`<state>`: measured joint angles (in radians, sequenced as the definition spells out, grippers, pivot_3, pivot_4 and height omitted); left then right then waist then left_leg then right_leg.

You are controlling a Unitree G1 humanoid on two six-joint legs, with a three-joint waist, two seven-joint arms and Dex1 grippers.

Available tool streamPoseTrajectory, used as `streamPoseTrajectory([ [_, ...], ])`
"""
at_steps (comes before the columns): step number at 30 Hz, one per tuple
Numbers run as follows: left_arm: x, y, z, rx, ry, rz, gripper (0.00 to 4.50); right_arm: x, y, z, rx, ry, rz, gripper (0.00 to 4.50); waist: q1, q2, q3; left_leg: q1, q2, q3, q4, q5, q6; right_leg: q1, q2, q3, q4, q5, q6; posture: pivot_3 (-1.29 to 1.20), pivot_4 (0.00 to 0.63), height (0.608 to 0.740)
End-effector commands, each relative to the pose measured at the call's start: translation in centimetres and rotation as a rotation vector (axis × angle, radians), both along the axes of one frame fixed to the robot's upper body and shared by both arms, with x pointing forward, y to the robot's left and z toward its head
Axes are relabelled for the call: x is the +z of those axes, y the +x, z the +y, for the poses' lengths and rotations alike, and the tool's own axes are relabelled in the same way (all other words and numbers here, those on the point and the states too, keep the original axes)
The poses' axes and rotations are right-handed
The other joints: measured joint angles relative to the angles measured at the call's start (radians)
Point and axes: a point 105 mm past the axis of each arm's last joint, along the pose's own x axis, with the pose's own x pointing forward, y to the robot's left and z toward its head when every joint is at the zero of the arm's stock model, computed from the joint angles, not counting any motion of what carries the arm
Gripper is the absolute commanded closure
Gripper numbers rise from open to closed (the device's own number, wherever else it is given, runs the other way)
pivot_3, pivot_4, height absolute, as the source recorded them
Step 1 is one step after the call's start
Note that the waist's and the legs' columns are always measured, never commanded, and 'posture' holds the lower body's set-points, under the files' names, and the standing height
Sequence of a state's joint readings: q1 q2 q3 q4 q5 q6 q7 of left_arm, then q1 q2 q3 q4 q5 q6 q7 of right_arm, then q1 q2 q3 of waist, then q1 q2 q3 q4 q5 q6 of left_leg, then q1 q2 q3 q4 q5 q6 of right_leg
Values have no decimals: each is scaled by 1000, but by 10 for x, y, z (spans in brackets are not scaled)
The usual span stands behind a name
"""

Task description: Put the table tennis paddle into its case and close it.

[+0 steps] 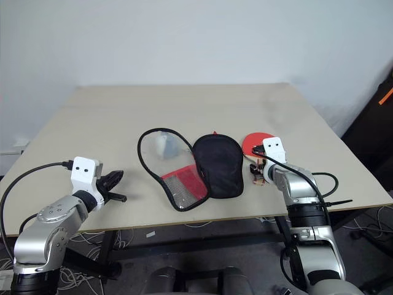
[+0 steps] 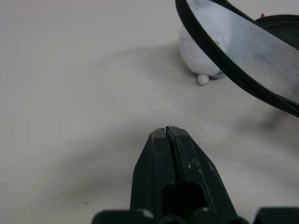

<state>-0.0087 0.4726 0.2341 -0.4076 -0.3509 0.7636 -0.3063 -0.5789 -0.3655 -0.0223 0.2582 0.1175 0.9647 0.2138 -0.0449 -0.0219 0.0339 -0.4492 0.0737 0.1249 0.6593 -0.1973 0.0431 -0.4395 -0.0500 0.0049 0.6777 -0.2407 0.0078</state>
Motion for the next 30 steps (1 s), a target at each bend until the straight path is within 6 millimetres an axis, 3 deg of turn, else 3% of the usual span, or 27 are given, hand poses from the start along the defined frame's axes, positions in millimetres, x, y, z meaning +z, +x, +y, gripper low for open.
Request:
streamPoseTrajectory([
  [1, 15, 1, 1, 3, 18, -68, 4500, 16, 10, -6, -62, -30, -61, 502, 0, 0, 0, 0, 0, 0, 0, 0, 0, 0, 0, 0, 0, 0, 0, 0, 0, 698],
  [9, 15, -1, 4, 5, 25, -67, 4500, 10, 9, 1, -100, 10, -39, 502, 0, 0, 0, 0, 0, 0, 0, 0, 0, 0, 0, 0, 0, 0, 0, 0, 0, 698],
  [12, 15, 0, 4, 3, 27, -68, 4500, 9, 8, 1, -116, 18, -32, 1118, 0, 0, 0, 0, 0, 0, 0, 0, 0, 0, 0, 0, 0, 0, 0, 0, 0, 698],
  [19, 14, 1, 3, -3, 26, -69, 4500, 9, 7, -2, -132, 12, -30, 3332, 0, 1, 0, 0, 0, 0, 0, 0, 0, 0, 0, 0, 0, 0, 0, 0, 0, 698],
  [24, 14, 1, 2, -5, 24, -67, 4500, 19, 10, -10, -198, 27, -73, 3393, 2, 1, -1, 0, 0, 0, 0, 0, 0, 0, 0, 0, 0, 0, 0, 0, 0, 698],
  [26, 14, 1, 2, -4, 23, -67, 4500, 37, 17, -12, -218, 58, -150, 3393, 1, 1, 0, 0, 0, 0, 0, 0, 0, 0, -1, 0, 0, 0, 0, 0, 0, 698],
  [30, 13, 0, 2, -6, 23, -65, 4500, 68, 23, 8, -127, 115, -267, 3393, 0, 4, 0, -4, -1, 0, 1, 0, 0, -2, 0, 0, 1, 0, 0, 0, 0, 698],
])
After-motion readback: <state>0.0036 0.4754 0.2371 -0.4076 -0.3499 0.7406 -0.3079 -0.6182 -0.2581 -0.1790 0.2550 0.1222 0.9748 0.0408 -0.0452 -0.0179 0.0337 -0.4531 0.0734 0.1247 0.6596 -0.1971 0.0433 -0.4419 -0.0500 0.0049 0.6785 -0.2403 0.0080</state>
